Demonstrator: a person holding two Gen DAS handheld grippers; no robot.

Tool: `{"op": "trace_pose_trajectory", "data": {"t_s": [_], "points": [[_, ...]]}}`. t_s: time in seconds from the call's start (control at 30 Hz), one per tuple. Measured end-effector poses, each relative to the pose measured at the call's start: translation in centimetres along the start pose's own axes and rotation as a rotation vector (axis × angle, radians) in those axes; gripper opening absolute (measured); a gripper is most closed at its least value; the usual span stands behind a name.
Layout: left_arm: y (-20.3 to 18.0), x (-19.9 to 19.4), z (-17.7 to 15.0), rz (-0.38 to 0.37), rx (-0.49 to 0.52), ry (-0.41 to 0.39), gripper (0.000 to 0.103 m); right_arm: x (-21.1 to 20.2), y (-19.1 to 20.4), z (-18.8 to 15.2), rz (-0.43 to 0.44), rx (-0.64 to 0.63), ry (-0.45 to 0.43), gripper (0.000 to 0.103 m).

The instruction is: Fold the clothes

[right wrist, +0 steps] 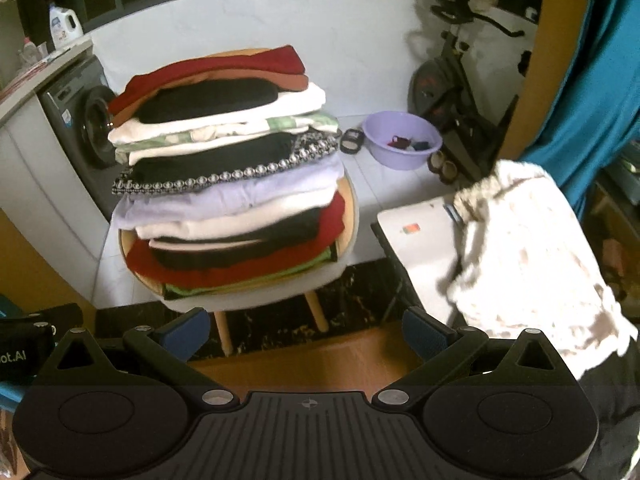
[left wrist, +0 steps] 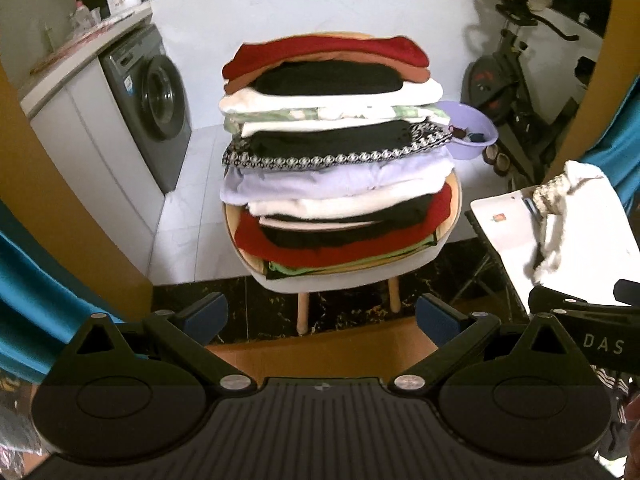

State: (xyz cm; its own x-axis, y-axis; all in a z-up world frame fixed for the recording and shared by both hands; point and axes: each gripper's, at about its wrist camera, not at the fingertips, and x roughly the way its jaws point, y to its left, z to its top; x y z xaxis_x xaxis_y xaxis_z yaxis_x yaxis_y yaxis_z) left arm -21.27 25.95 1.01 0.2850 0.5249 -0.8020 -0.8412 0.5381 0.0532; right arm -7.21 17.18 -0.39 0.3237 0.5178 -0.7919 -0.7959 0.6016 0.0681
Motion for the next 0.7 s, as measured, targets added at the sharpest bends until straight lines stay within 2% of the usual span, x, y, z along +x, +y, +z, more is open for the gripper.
{"op": "trace_pose_trajectory", "data": {"t_s": [0.13, 0.7], "points": [[-0.7, -0.7, -0.4, -0.011, -0.007, -0.011, 0.102, -1.2, -0.5, -1.2, -0.006, 0.010, 0.000, 0.102], [-4.7, -2.4, -2.2, -0.002, -0.070, 0.031, 0.102, -2.5, -5.6, -1.4, 0.035, -0.019, 0.000, 0.102]]}}
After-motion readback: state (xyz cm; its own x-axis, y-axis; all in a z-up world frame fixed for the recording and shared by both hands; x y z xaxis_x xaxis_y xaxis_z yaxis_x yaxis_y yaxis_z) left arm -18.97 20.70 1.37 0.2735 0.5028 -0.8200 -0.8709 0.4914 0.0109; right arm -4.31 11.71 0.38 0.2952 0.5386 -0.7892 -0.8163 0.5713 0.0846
